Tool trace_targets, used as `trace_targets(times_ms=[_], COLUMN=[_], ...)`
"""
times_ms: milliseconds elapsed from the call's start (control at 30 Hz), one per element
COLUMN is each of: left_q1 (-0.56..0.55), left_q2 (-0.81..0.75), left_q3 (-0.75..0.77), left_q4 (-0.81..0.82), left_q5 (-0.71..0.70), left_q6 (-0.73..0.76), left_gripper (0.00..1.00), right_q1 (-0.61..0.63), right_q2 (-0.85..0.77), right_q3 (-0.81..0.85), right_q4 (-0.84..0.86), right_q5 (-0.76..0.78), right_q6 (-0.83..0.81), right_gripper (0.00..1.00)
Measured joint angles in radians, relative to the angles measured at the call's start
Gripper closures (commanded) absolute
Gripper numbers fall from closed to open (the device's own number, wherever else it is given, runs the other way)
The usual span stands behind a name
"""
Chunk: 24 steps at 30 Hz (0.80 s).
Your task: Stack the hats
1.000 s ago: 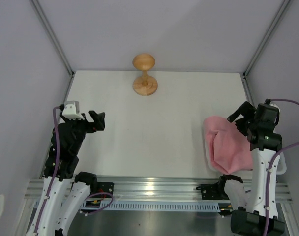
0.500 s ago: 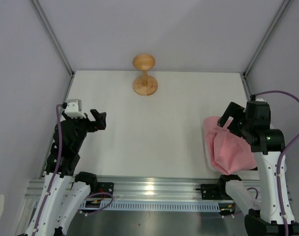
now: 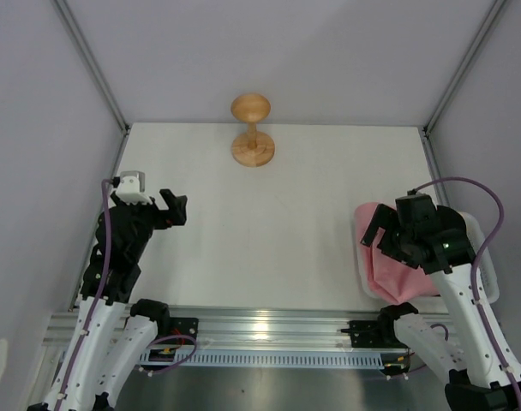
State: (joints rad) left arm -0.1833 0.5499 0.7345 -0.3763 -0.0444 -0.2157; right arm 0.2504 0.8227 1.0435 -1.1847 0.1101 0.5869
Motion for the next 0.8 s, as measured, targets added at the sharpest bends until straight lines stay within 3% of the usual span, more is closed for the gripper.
trace_targets(times_ms=[133,233,267,367,600,800], left_q1=[0.000,0.000,0.000,-0.001,-0.001,-0.014], left_q2=[0.019,0.036,0.041,0.046,0.047,0.076], left_q3=[0.000,0.000,0.000,0.000,0.001,0.063], left_q4=[0.000,0.000,0.000,0.000,-0.002,0.011], left_q5=[0.004,0.007,0.010,0.031,0.079,0.351], left_q6=[0.007,0.008,0.008,0.008,0.006,-0.050], left_gripper=[0.01,0.01,0.00,0.01,0.00,0.00], right_q1=[0.032,0.061,0.069,0.082,0.084,0.087], right_q2=[0.037,0.056,0.057,0.055,0.076,0.301], right_q3=[-0.041,-0.069,-0.077,-0.082,0.010,0.406], right_q4=[0.010,0.043,0.054,0.066,0.051,0.094], right_q5=[0.040,0.055,0.060,0.077,0.105,-0.098], right_q6=[0.017,0.026,0.029,0.037,0.012,-0.082], right_gripper=[0.11,0.38,0.67,1.00,1.00,1.00])
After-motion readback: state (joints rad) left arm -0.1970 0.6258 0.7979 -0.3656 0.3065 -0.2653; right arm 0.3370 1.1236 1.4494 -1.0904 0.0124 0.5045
